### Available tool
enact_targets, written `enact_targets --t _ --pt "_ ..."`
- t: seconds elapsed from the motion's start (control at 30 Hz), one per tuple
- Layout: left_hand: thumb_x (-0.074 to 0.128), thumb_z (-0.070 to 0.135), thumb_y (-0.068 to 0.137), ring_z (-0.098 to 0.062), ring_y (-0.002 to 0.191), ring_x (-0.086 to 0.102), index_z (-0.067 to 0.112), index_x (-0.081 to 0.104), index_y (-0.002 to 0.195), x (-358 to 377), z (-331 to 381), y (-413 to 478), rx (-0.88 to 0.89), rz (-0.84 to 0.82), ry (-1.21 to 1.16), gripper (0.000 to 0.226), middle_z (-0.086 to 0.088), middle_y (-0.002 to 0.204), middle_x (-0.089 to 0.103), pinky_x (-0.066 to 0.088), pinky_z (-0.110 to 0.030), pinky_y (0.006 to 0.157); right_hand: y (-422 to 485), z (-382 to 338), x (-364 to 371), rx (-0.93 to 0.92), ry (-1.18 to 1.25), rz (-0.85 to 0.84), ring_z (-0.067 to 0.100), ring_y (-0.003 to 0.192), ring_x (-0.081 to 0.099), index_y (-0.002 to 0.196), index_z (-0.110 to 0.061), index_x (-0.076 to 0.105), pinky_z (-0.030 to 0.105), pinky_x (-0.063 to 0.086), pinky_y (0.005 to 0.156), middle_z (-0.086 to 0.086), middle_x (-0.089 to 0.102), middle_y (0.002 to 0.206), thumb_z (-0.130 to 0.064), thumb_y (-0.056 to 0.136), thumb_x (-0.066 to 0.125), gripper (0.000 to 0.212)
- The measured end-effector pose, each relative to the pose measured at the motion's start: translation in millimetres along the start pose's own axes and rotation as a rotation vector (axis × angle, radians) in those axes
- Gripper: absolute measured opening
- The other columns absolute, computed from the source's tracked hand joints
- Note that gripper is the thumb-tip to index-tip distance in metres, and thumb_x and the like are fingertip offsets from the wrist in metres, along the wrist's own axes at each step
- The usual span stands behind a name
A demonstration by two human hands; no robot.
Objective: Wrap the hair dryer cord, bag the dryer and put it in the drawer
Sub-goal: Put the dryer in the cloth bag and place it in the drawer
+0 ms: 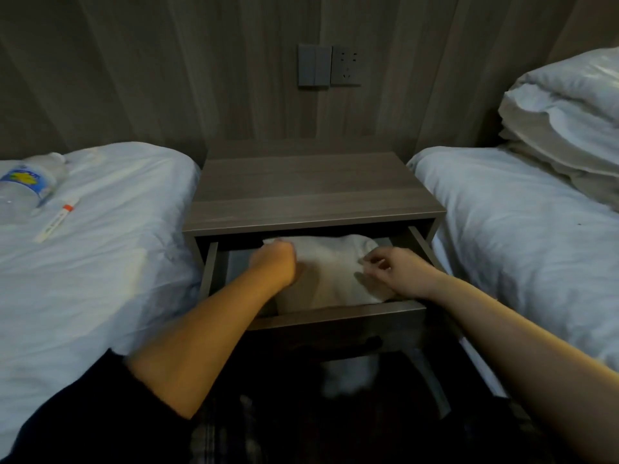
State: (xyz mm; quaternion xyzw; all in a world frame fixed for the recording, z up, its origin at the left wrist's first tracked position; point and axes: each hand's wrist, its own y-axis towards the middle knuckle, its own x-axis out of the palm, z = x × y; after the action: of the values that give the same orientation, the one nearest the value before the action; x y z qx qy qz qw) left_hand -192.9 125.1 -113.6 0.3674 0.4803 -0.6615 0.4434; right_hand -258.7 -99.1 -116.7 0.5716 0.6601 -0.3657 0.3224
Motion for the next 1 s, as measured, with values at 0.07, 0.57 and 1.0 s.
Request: enact_targets --t 0.07,0.57,1.0 --pt "0.056 0.045 0.086 -0.023 0.098 0.060 0.014 0.062 0.112 -4.2 6.4 -25.5 0.340 0.041 -0.006 0.041 -0.007 0.112 0.064 0.049 -0.032 0.083 -19.4 -10.9 -7.4 -0.109 0.030 -0.157 0.006 0.094 0.065 0.112 -0.025 0.066 0.027 0.051 0.088 -0.005 0.070 0.103 -0.052 0.076 0.065 0.044" --pt "0.062 0.043 0.081 -0.027 0.099 0.058 0.015 0.061 0.101 17.2 -0.8 -41.7 0.570 0.319 0.178 0.034 -0.009 0.107 0.063 0.044 -0.035 0.079 -14.0 -4.6 8.4 -0.254 -0.402 0.247 0.015 0.083 0.060 0.082 -0.024 0.059 0.026 0.043 0.068 -0.009 0.055 0.081 -0.038 0.075 0.069 0.019" --pt "0.057 0.053 0.080 -0.028 0.143 0.014 0.022 0.016 0.146 -6.6 0.1 55.1 0.380 0.433 0.263 0.084 -0.007 0.155 0.021 0.013 -0.041 0.115 85.6 -8.2 -4.2 -0.160 -0.587 0.265 0.028 0.138 0.028 0.146 -0.016 0.024 0.043 0.021 0.113 0.011 0.032 0.151 -0.047 0.077 0.066 0.086"
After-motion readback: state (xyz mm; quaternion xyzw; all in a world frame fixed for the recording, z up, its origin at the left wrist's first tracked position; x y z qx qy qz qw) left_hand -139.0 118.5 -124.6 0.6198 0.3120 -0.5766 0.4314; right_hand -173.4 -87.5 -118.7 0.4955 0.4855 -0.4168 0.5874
